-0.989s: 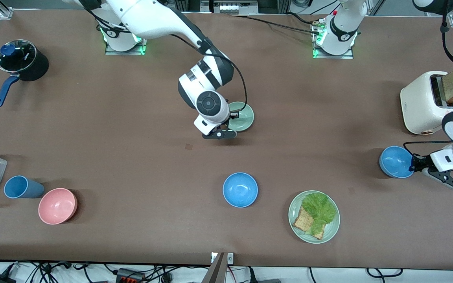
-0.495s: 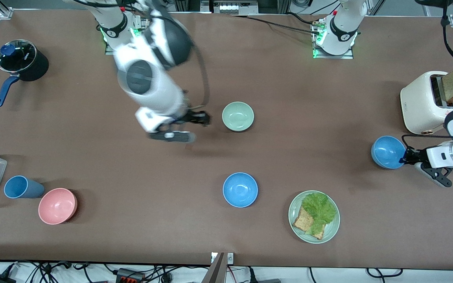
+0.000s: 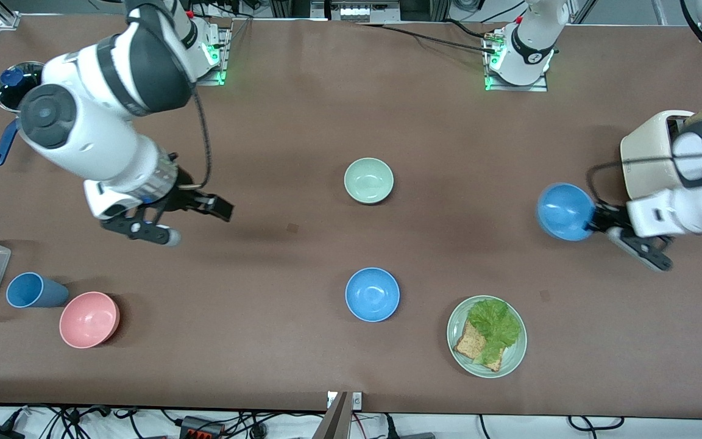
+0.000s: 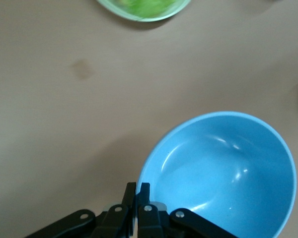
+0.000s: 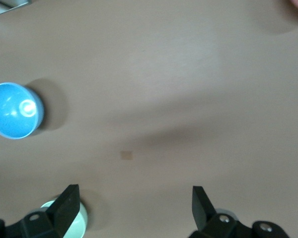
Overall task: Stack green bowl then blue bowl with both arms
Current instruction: 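Release the green bowl with the right gripper while the left gripper lifts the blue bowl, then carry the blue bowl with the left gripper over the green bowl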
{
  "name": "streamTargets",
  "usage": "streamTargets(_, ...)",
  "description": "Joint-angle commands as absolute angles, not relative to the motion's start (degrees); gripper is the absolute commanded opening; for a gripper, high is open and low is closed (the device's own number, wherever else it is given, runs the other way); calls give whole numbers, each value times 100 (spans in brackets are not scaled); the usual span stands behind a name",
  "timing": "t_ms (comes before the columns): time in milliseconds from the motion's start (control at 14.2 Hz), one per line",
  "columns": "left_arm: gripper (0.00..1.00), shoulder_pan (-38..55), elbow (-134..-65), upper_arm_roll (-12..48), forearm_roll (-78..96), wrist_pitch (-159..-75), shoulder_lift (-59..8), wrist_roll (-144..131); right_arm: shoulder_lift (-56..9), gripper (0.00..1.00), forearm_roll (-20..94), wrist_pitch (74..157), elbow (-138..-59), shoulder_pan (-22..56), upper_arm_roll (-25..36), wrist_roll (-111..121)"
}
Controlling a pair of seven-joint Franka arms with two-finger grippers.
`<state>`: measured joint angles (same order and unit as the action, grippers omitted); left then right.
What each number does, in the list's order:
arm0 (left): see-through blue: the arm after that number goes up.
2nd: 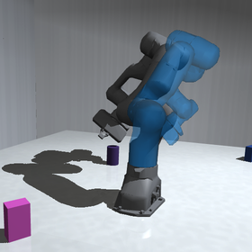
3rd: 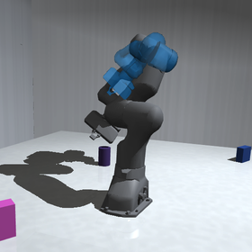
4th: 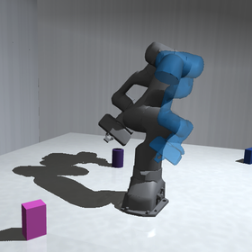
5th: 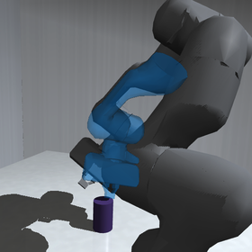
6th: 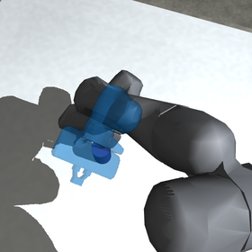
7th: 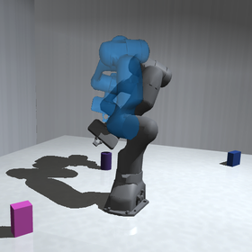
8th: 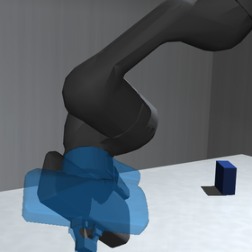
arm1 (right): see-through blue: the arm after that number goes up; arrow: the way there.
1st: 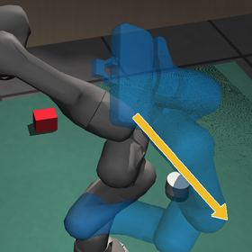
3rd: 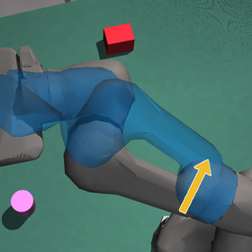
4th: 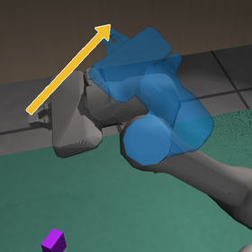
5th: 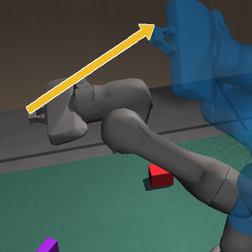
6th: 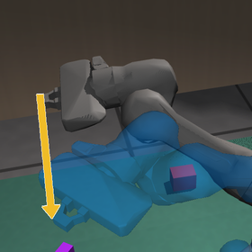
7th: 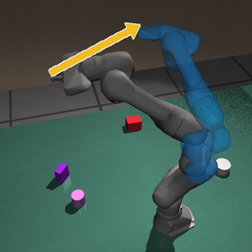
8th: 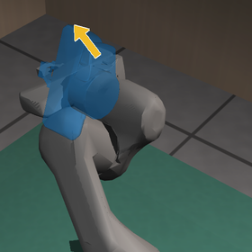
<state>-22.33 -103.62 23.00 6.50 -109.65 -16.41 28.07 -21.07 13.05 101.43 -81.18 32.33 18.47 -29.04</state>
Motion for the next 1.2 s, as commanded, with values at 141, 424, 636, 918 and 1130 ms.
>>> streamTargets(141, 0, -2303, -10731, 3812, 800, -10933, -1160, 66, -1820, 100, 1257, 9888, -7858, 2157, 1602, -1593)
streamTargets(424, 0, -2250, -10915, 4690, 800, -11459, -1405, -1954, -1390, 100, 170, 9650, -7901, 576, 347, -784)
streamTargets(636, 0, -1742, -11030, 4825, 756, -12145, -1809, -3021, -1222, 100, 62, 9563, -7928, -157, -61, -64)
streamTargets(918, 0, -1144, -11065, 4790, 520, -12918, -2276, -4033, -1195, 100, 9, 9274, -7945, -167, 18, 105)
streamTargets(1130, 0, -1029, -11065, 4772, -131, -12999, -2636, -4252, -960, 100, -26, 9167, -8259, -211, 35, 97)
